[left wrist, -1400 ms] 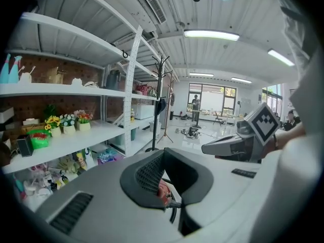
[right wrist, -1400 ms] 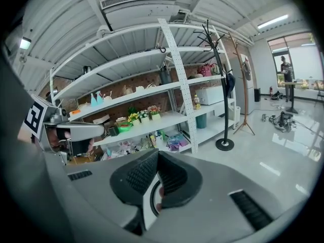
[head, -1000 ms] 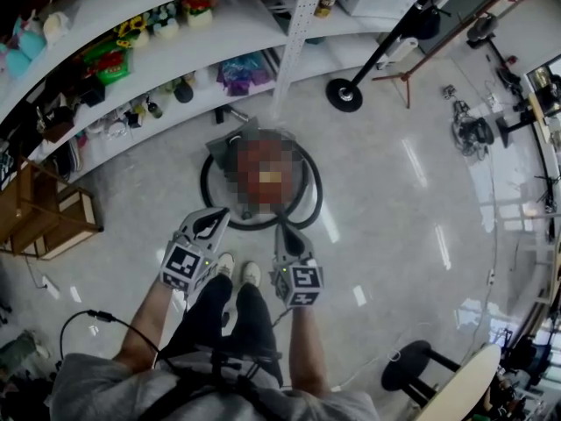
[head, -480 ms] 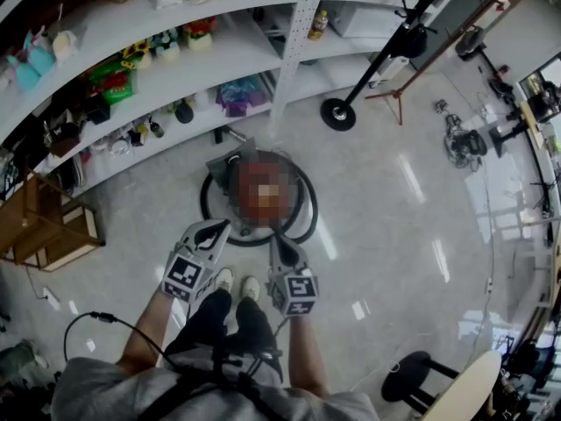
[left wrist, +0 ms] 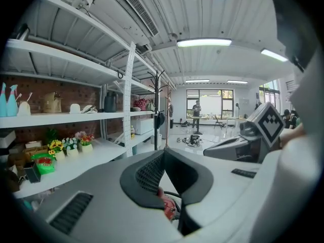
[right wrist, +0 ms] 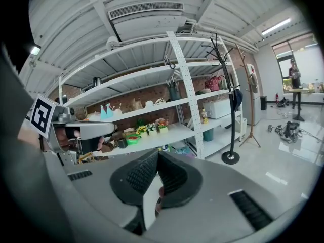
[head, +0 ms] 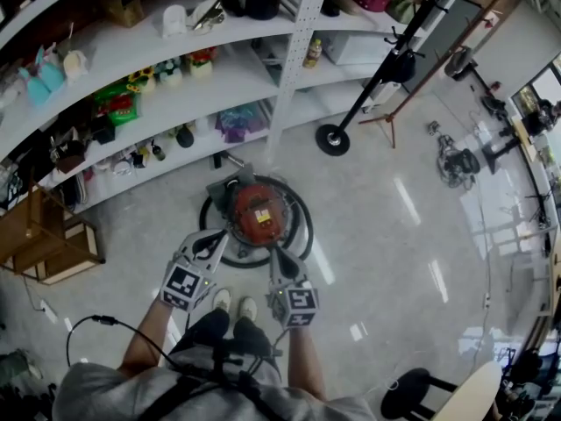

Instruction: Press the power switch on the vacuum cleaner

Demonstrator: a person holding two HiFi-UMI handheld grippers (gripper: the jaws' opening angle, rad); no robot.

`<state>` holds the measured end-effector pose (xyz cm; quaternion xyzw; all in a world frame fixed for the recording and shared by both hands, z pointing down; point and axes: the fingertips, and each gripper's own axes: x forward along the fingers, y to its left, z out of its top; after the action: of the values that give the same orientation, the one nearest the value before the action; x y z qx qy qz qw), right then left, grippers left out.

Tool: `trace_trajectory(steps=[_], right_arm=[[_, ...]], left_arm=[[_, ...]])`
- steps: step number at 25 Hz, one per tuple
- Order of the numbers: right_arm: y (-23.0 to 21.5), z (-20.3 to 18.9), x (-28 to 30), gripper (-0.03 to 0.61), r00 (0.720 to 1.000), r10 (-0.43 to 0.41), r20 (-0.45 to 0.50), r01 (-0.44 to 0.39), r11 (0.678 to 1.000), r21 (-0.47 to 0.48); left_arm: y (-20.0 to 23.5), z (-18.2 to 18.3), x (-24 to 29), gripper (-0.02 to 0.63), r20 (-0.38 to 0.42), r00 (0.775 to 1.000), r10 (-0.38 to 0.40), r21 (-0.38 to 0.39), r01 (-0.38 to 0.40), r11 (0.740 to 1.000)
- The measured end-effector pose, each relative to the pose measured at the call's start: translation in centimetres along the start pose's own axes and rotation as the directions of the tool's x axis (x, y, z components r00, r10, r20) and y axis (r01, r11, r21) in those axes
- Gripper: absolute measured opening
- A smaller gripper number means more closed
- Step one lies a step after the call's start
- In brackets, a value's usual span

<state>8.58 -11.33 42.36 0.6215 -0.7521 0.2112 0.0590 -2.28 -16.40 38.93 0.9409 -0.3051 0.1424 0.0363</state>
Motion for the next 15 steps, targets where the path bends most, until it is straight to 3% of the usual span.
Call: trace_trajectory(steps=[9,15], right_arm=[[0.5,2.8,-0.8,0.012,0.999,0.006,0.049,-0.006,1.000,-0.011],[0.9,4.6,-2.1,0.012,0.996,0.002,0.085,0.000,1.000,-0.024]], left_arm=[[0.9,3.8,-0.3,0.008,0.079,0.997,0.026,0.034,-0.028,0.999],[1.0,5.9,-1.6,0.008,0.118,0.991,0.059,0.015,-0.061,0.998]])
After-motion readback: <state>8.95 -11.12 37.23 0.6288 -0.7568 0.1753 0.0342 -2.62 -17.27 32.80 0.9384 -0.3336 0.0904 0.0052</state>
